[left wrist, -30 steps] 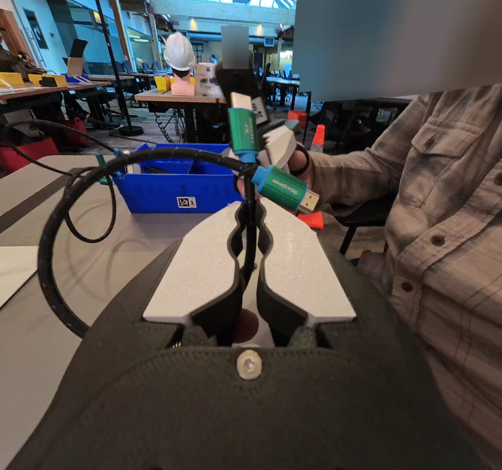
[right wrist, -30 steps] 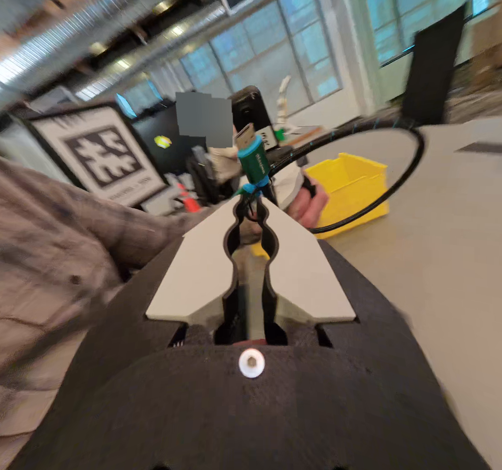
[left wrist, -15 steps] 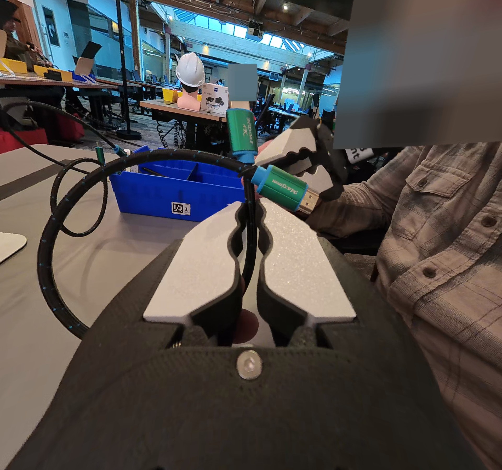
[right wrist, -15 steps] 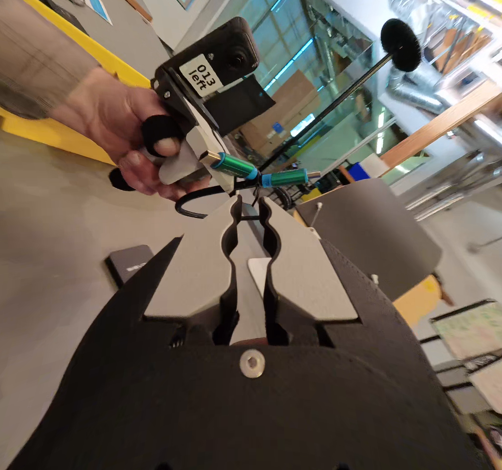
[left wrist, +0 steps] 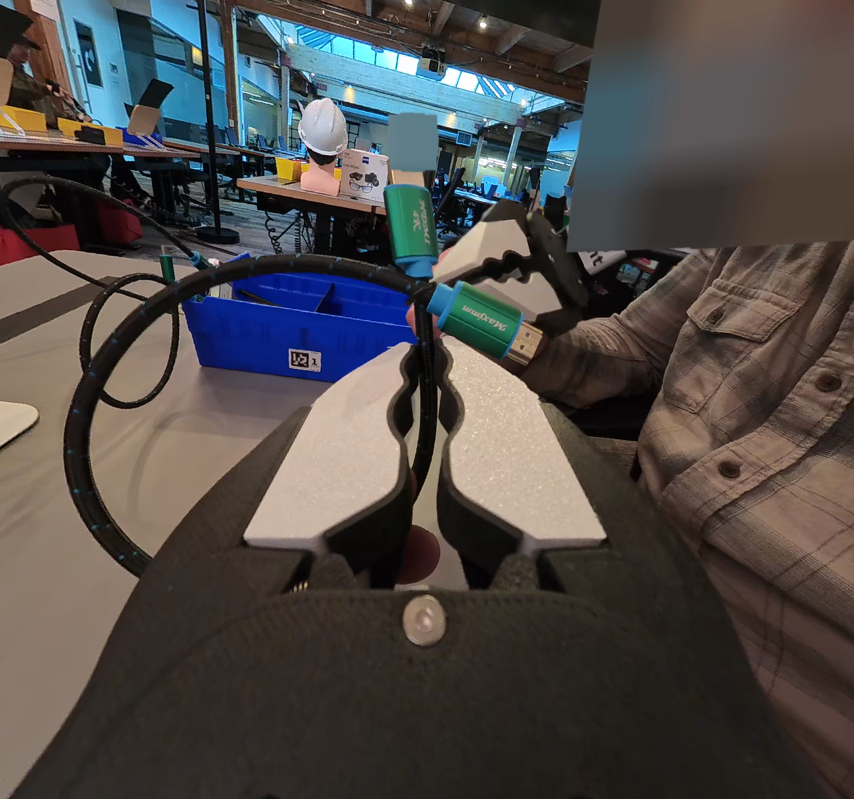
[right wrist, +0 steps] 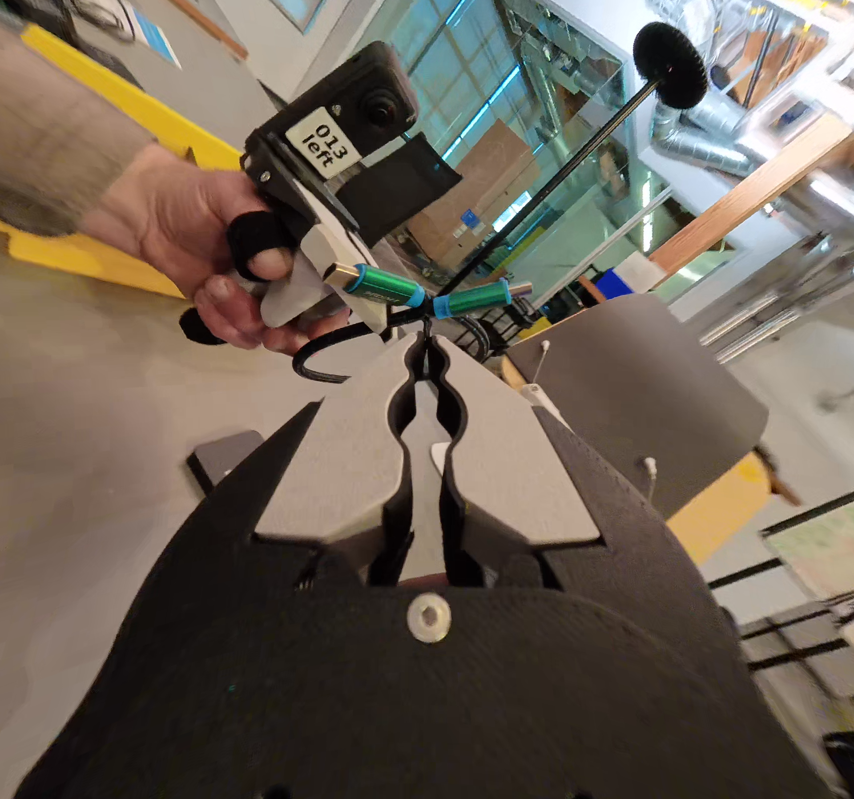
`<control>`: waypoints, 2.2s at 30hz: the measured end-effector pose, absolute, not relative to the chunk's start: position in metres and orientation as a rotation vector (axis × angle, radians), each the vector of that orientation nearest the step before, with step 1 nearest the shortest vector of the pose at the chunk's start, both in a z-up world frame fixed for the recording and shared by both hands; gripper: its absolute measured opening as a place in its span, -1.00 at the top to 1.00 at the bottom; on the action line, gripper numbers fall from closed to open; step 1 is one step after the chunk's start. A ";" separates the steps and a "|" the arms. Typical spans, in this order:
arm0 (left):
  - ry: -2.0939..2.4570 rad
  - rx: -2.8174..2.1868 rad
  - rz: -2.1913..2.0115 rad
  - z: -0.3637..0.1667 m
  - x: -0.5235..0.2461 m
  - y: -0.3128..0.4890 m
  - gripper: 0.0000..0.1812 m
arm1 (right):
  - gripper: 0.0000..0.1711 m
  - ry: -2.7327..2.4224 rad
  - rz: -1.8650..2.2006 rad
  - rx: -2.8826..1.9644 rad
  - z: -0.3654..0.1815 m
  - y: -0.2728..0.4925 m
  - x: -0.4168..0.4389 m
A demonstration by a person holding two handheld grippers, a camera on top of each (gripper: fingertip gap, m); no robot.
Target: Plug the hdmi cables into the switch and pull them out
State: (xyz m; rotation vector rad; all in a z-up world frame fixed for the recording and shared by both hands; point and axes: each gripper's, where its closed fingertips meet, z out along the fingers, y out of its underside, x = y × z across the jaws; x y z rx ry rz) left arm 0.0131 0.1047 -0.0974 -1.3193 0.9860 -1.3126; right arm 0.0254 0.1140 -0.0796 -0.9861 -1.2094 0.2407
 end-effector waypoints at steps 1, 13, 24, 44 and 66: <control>0.991 -1.319 -1.307 -0.098 0.014 0.104 0.94 | 1.00 -1.198 0.288 -1.006 -0.079 0.114 0.026; 1.016 -1.293 -1.080 -0.094 0.012 0.112 0.94 | 1.00 -0.800 1.660 -1.463 -0.084 0.103 0.014; 0.977 -1.316 -1.084 -0.093 0.010 0.118 0.93 | 0.91 -1.051 0.783 -1.263 -0.087 0.118 0.021; 1.001 -1.336 -1.072 -0.098 0.013 0.119 0.93 | 1.00 -1.051 0.596 -1.180 -0.079 0.121 0.026; 1.053 -1.351 -1.012 -0.105 0.016 0.118 0.93 | 1.00 -1.042 0.778 -1.209 -0.075 0.115 0.026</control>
